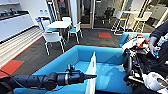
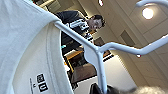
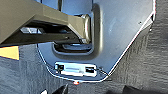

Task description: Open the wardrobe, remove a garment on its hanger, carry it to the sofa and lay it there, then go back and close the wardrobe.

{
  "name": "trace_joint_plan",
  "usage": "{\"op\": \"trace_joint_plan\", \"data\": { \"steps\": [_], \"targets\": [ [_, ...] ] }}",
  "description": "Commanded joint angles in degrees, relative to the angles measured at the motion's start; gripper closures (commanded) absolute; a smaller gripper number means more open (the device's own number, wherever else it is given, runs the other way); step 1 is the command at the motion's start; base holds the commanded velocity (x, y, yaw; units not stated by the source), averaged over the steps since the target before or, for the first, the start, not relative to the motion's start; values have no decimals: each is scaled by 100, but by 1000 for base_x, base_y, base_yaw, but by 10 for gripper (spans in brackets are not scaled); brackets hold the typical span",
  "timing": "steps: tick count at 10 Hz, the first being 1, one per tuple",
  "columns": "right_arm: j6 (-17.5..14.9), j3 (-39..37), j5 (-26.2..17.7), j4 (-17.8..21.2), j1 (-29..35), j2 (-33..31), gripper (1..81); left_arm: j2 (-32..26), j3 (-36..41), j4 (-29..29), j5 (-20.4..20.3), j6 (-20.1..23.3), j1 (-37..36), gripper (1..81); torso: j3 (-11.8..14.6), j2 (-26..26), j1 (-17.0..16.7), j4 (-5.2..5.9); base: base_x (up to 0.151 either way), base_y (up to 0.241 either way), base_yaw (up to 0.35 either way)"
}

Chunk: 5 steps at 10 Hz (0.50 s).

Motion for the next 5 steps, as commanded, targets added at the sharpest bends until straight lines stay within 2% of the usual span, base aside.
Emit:
{"op": "trace_joint_plan", "data": {
  "steps": [1,2,5],
  "targets": [
    [-18,21,-390,-59,3,-3,10,-48,261,161,-250,60,-751,811,0,0,0,0,111,0,0],
    [-18,21,-390,-59,3,-3,10,-57,270,161,-250,60,-751,811,0,0,0,0,106,0,0],
    [-18,21,-390,-59,3,-3,10,-48,279,161,-250,60,-751,811,-2,2,6,0,0,0,0]
  ]
}}
